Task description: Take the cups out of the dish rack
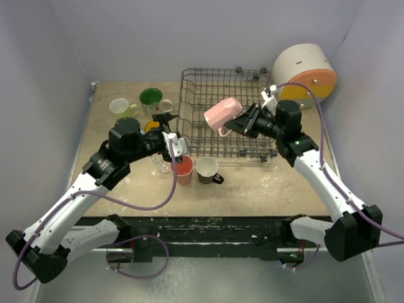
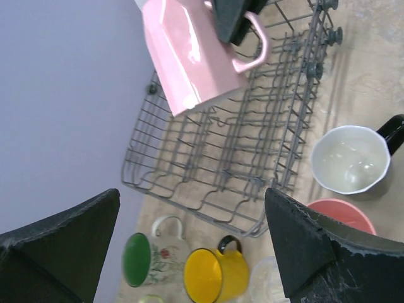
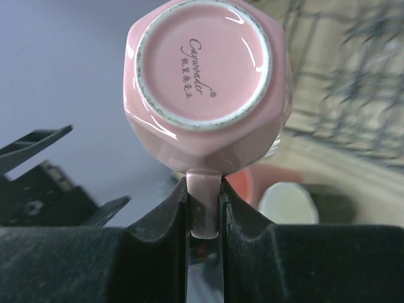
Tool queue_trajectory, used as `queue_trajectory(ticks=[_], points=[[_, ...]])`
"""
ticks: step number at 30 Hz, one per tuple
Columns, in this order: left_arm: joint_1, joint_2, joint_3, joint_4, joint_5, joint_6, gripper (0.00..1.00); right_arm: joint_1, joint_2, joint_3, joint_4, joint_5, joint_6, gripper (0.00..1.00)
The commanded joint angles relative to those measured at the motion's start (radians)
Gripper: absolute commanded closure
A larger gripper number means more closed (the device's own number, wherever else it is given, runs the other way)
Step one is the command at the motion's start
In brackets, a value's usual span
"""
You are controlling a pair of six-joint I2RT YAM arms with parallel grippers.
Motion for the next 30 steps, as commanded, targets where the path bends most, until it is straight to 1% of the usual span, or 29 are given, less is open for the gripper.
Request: queue_trajectory(ticks=[1, 3, 5, 7, 9, 12, 15, 23, 30], points=[[-0.002, -0.073, -0.043, 0.141, 0.015, 0.183, 0.01, 0.011, -0.102, -0.130, 0.512, -0.219, 0.451, 1.00], [-0.005, -0.080, -0.030, 0.132, 0.024, 0.220, 0.01, 0.020, -0.127, -0.159, 0.567, -0.225, 0.528, 1.00], [-0.018, -0.081, -0.019, 0.130, 0.030, 0.264, 0.05, 0.034, -0.148, -0.175, 0.596, -0.223, 0.580, 1.00], [-0.049, -0.084, -0.026, 0.171, 0.012, 0.313, 0.08, 0.052, -0.161, -0.187, 0.623, -0.216, 0.618, 1.00], [-0.084, -0.082, -0.026, 0.197, -0.010, 0.365, 0.08, 0.070, -0.172, -0.198, 0.647, -0.205, 0.650, 1.00], [-0.146, -0.065, -0.012, 0.184, -0.036, 0.426, 0.09, 0.098, -0.186, -0.209, 0.672, -0.183, 0.676, 1.00], [-0.186, -0.054, -0.005, 0.219, -0.068, 0.450, 0.10, 0.115, -0.194, -0.212, 0.668, -0.175, 0.681, 1.00], [-0.197, -0.057, -0.044, 0.387, -0.139, 0.540, 0.21, 0.135, -0.211, -0.239, 0.709, -0.172, 0.721, 1.00], [-0.198, -0.056, -0.060, 0.369, -0.138, 0.594, 0.25, 0.166, -0.216, -0.248, 0.743, -0.165, 0.742, 1.00]])
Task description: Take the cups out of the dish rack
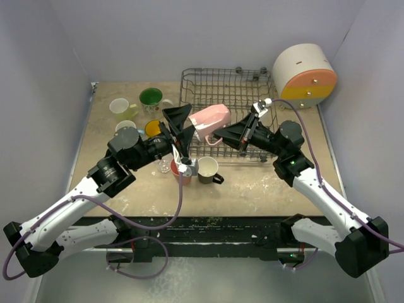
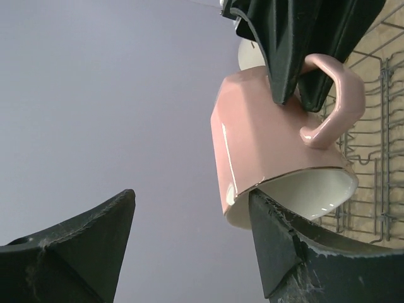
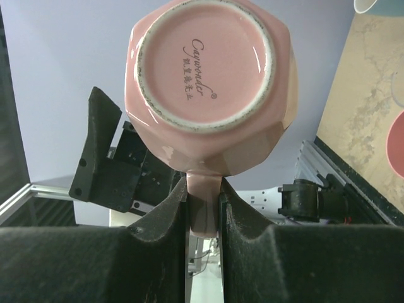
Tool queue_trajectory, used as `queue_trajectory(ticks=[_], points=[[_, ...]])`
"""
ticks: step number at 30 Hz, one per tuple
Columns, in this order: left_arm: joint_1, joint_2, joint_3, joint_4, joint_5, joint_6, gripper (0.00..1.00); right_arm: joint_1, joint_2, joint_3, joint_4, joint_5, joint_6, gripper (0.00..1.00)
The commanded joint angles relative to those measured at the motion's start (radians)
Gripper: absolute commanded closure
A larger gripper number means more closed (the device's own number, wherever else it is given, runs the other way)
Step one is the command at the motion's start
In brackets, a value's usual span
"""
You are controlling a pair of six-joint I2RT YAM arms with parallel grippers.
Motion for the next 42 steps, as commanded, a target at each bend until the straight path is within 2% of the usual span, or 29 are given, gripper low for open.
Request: queue_trajectory(ticks=[1, 7, 12, 15, 18, 21, 24, 26, 27, 30, 34, 37, 39, 42], points=[[-0.005, -0.011, -0.021, 0.048, -0.011, 0.065, 0.25, 0.024, -0.046, 0.032, 0.188, -0.001, 0.030, 1.00], [-0.005, 0.024, -0.021, 0.071, -0.027, 0.059, 0.31, 0.060, -0.039, 0.022, 0.247, 0.008, 0.063, 1.00], [-0.005, 0.054, 0.004, 0.091, -0.032, 0.041, 0.41, 0.085, -0.057, 0.020, 0.241, 0.022, 0.066, 1.00], [-0.005, 0.057, 0.013, 0.095, -0.012, 0.029, 0.54, 0.095, -0.071, 0.007, 0.233, 0.031, 0.068, 1.00], [-0.006, 0.051, 0.019, 0.089, 0.010, 0.009, 0.75, 0.098, -0.077, -0.004, 0.231, 0.040, 0.069, 1.00], [-0.015, 0.048, 0.034, 0.080, 0.021, -0.027, 1.00, 0.098, -0.070, -0.006, 0.227, 0.043, 0.055, 0.86], [-0.022, 0.061, 0.082, 0.016, 0.028, -0.074, 1.00, 0.097, -0.058, 0.019, 0.158, 0.014, -0.004, 0.58], [-0.025, 0.084, 0.141, -0.055, 0.028, -0.130, 1.00, 0.075, -0.053, 0.070, 0.030, 0.011, -0.097, 0.39], [-0.026, 0.101, 0.171, -0.092, 0.025, -0.157, 1.00, 0.061, -0.045, 0.110, -0.086, 0.016, -0.185, 0.31], [-0.027, 0.160, 0.267, -0.195, 0.006, -0.249, 1.00, 0.001, -0.009, 0.261, -0.456, 0.084, -0.460, 0.18], [-0.027, 0.258, 0.393, -0.375, -0.003, -0.320, 1.00, -0.127, 0.014, 0.376, -0.765, 0.219, -0.736, 0.13], [-0.026, 0.317, 0.456, -0.492, 0.014, -0.323, 1.00, -0.178, 0.032, 0.473, -0.956, 0.445, -0.903, 0.09], [-0.028, 0.358, 0.492, -0.579, 0.050, -0.313, 1.00, -0.200, 0.050, 0.510, -1.026, 0.592, -0.963, 0.06], [-0.049, 0.440, 0.559, -0.680, 0.076, -0.311, 1.00, -0.249, 0.070, 0.533, -1.025, 0.646, -1.004, 0.06]])
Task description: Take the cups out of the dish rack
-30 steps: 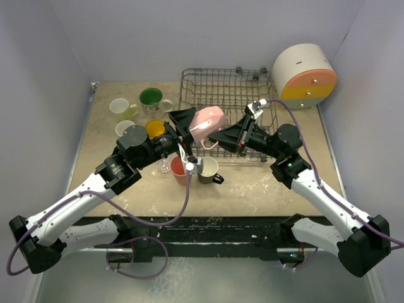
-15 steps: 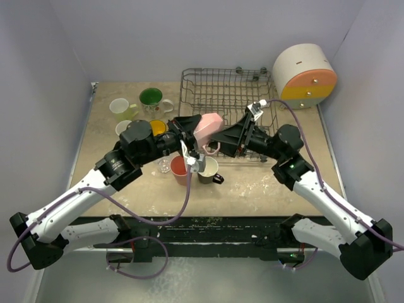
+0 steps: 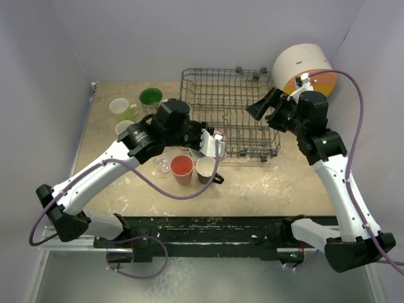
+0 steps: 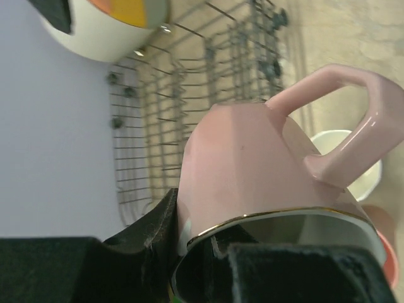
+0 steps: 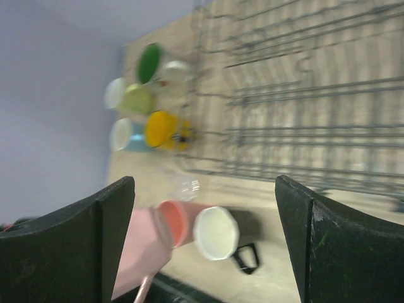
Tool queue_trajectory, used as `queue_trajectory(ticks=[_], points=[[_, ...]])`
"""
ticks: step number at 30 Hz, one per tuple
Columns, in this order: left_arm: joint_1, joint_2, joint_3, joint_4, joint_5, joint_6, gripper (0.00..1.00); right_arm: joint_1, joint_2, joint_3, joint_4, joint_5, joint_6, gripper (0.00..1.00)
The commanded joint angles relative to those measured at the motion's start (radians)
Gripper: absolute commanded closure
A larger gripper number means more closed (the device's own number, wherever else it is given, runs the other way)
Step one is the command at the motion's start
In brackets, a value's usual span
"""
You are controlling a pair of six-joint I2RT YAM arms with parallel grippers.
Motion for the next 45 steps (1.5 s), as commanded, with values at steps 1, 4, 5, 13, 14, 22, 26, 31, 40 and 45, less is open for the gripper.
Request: queue_trajectory(ticks=[1, 4, 5, 13, 14, 22, 26, 31, 40, 45], points=[[-0.032, 0.095, 0.156, -0.153, 0.069, -0.028, 1.00, -0.058, 0.035, 0.068, -0.143, 0.217, -0.200, 0.06], [-0.073, 0.201, 0.245, -0.245, 0.060, -0.041, 1.00, -0.080, 0.086, 0.100, -0.143, 0.246, -0.215, 0.06], [-0.088, 0.238, 0.273, -0.266, 0.058, -0.055, 1.00, -0.086, 0.097, 0.105, -0.142, 0.259, -0.218, 0.06], [-0.191, 0.565, 0.525, -0.426, 0.028, -0.124, 1.00, -0.113, 0.071, 0.095, -0.119, 0.311, -0.212, 0.07], [-0.200, 0.593, 0.549, -0.436, 0.026, -0.127, 1.00, -0.115, 0.061, 0.092, -0.121, 0.322, -0.213, 0.07], [-0.245, 0.717, 0.545, -0.443, -0.032, -0.149, 1.00, -0.126, 0.017, 0.046, -0.156, 0.370, -0.222, 0.07], [-0.247, 0.755, 0.536, -0.438, -0.058, -0.154, 1.00, -0.138, 0.007, 0.028, -0.167, 0.396, -0.225, 0.08], [-0.253, 0.811, 0.551, -0.433, -0.086, -0.145, 1.00, -0.157, 0.012, 0.005, -0.160, 0.387, -0.226, 0.08], [-0.267, 0.927, 0.627, -0.448, -0.121, -0.142, 1.00, -0.161, 0.001, 0.005, -0.146, 0.365, -0.232, 0.09], [-0.269, 0.958, 0.638, -0.437, -0.147, -0.141, 0.98, -0.161, 0.001, 0.009, -0.151, 0.361, -0.239, 0.09]])
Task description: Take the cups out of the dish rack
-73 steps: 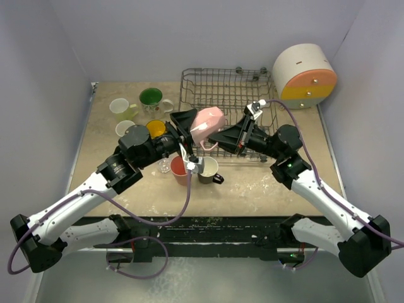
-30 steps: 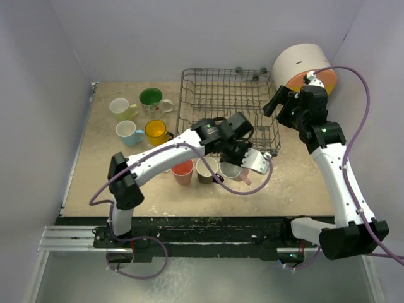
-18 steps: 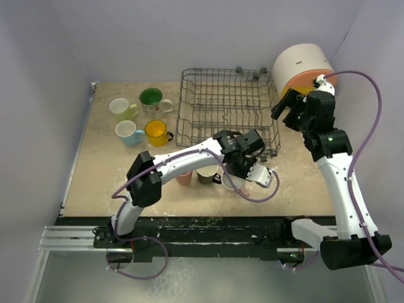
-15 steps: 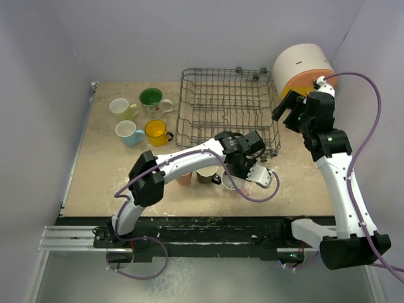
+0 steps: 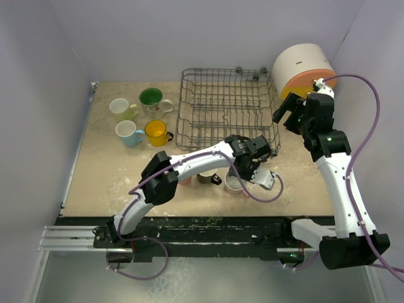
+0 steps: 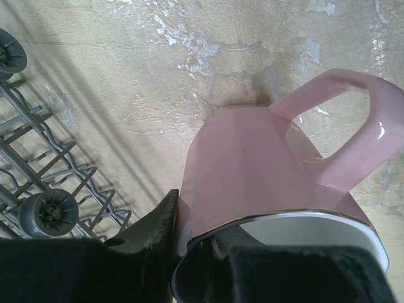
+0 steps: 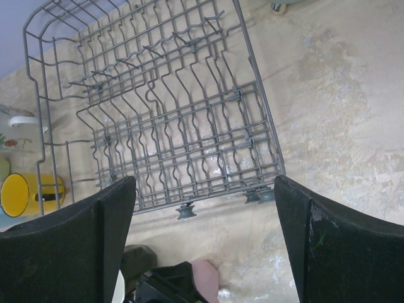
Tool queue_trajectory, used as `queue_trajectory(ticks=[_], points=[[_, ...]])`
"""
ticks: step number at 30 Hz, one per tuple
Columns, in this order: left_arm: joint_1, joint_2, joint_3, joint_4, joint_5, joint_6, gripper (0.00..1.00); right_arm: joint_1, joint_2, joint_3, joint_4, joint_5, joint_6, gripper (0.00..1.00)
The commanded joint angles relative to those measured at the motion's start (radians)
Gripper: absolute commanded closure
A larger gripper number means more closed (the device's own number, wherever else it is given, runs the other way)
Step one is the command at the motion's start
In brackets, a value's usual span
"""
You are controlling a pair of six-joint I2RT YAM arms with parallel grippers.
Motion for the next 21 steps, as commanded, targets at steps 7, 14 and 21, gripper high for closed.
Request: queue_trajectory(ticks=[7, 14, 21], points=[[-0.007, -0.053, -0.025, 0.119, -0.097, -0.029, 0.20, -0.005, -0.015, 0.004, 0.041, -0.001, -0.029, 0.00], [-0.007, -0.162, -0.020, 0.177, -0.155, -0.019, 0.00, -0.005, -0.022, 0.013, 0.038, 0.021, -0.034, 0.00], [0.046, -0.333, -0.035, 0.366, -0.194, -0.007, 0.01, -0.005, -0.041, 0.022, 0.028, 0.079, -0.052, 0.00]])
